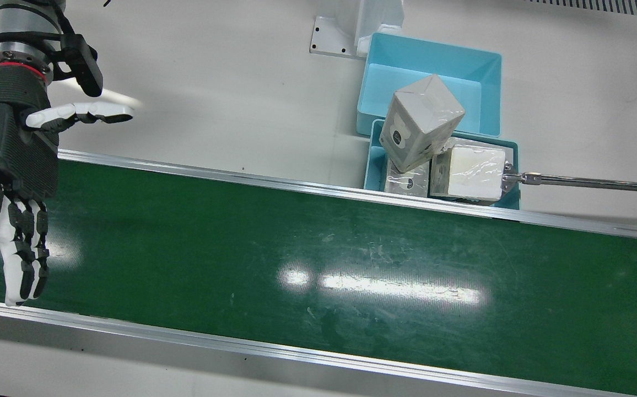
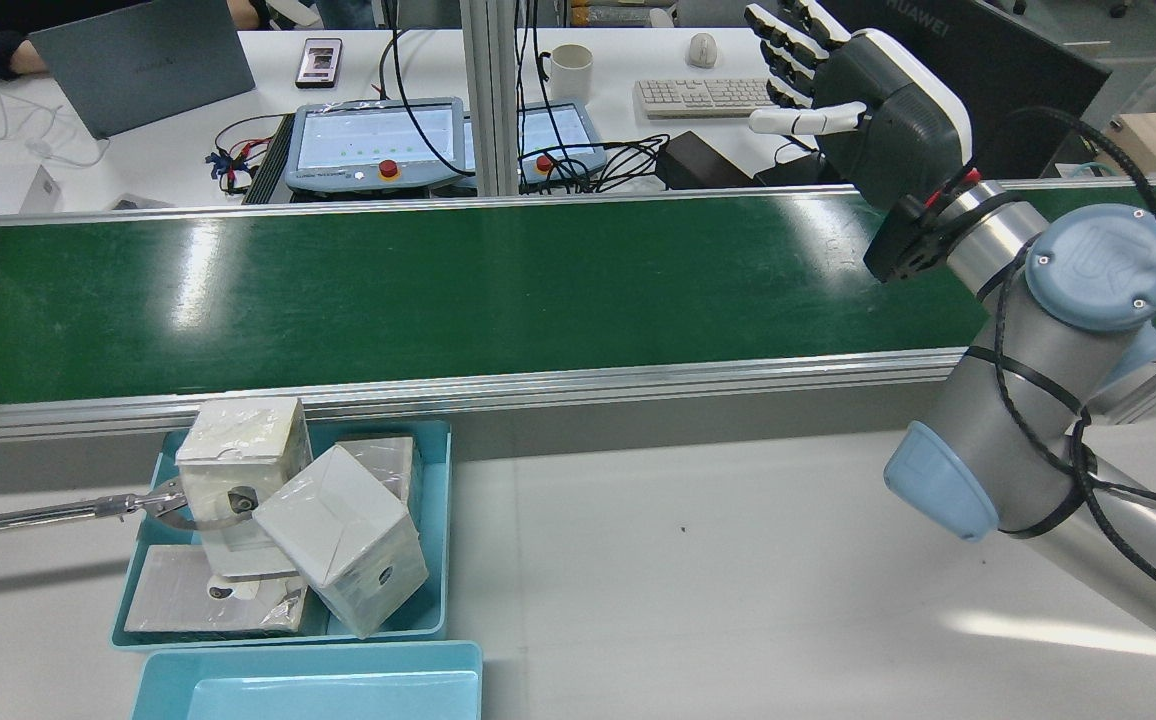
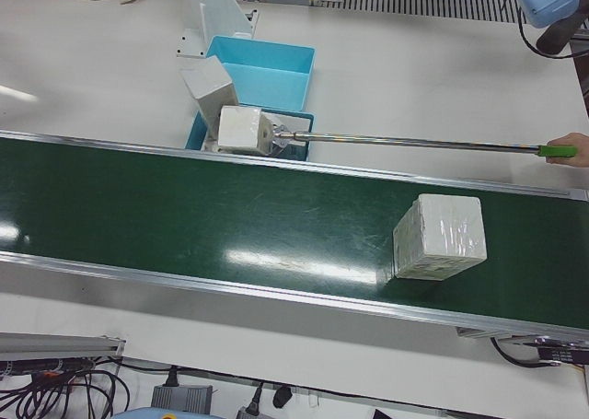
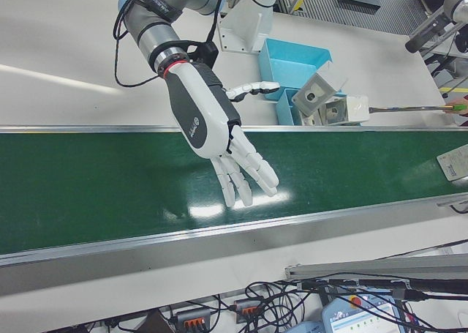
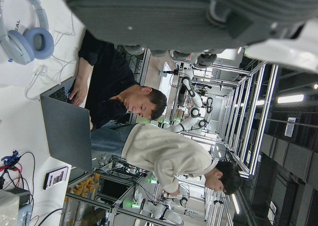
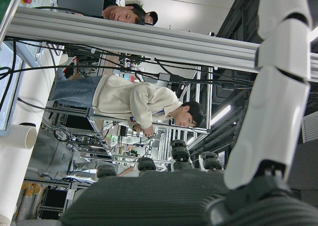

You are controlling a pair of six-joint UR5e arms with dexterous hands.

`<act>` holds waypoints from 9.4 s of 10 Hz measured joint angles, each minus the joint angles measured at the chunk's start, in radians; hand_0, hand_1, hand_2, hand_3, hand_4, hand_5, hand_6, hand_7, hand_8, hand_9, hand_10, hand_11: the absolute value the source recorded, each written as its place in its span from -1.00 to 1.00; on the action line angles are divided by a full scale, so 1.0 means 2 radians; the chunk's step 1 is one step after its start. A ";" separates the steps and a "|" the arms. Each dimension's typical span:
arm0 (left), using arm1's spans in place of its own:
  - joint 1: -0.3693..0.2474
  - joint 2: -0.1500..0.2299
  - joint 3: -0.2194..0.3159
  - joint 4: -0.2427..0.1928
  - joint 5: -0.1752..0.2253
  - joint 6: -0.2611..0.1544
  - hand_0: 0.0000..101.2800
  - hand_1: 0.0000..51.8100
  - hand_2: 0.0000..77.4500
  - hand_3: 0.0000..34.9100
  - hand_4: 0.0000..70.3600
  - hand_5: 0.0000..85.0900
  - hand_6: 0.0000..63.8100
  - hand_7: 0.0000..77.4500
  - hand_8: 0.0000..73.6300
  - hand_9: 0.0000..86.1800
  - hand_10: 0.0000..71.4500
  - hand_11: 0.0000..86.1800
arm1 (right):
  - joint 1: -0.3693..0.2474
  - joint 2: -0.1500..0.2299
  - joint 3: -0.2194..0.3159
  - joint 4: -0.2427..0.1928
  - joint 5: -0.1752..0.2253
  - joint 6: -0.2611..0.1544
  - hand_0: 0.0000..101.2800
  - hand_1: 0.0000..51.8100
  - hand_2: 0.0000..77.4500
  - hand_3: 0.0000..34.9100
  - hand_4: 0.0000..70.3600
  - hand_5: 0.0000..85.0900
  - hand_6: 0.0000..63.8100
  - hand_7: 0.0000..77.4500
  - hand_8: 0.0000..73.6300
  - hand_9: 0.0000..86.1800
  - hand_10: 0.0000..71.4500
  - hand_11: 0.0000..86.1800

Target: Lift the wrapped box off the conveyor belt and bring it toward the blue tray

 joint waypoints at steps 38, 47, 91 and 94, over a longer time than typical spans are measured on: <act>0.000 0.000 0.000 0.000 0.000 0.000 -1.00 -1.00 -0.99 -1.00 -1.00 -0.97 -1.00 -1.00 -1.00 -1.00 -0.98 -1.00 | -0.064 0.028 -0.040 0.009 0.006 -0.002 -0.13 -0.54 -0.46 -0.60 -0.83 -0.69 -0.86 -0.77 -0.96 -0.94 -0.89 -0.84; 0.000 0.000 0.000 0.000 0.000 0.000 -1.00 -1.00 -0.99 -1.00 -1.00 -0.97 -1.00 -1.00 -1.00 -1.00 -1.00 -1.00 | -0.038 0.020 -0.037 0.008 0.000 0.004 -0.12 -0.54 -0.52 -0.40 -0.98 -0.68 -1.00 -1.00 -0.99 -0.96 -1.00 -0.95; 0.000 0.000 0.000 0.000 0.000 0.000 -1.00 -1.00 -0.99 -1.00 -1.00 -0.97 -1.00 -1.00 -1.00 -1.00 -0.98 -1.00 | -0.058 0.018 0.020 -0.022 0.007 0.023 -0.11 -0.52 -0.66 -0.17 -0.97 -0.82 -1.00 -1.00 -1.00 -0.96 -1.00 -0.97; 0.000 0.000 0.000 0.000 0.000 0.000 -1.00 -1.00 -0.99 -1.00 -1.00 -0.97 -1.00 -1.00 -1.00 -1.00 -1.00 -1.00 | -0.039 0.013 0.021 -0.036 0.014 0.033 -0.09 -0.47 -0.63 -0.04 -0.92 -0.77 -1.00 -0.99 -1.00 -0.96 -1.00 -0.97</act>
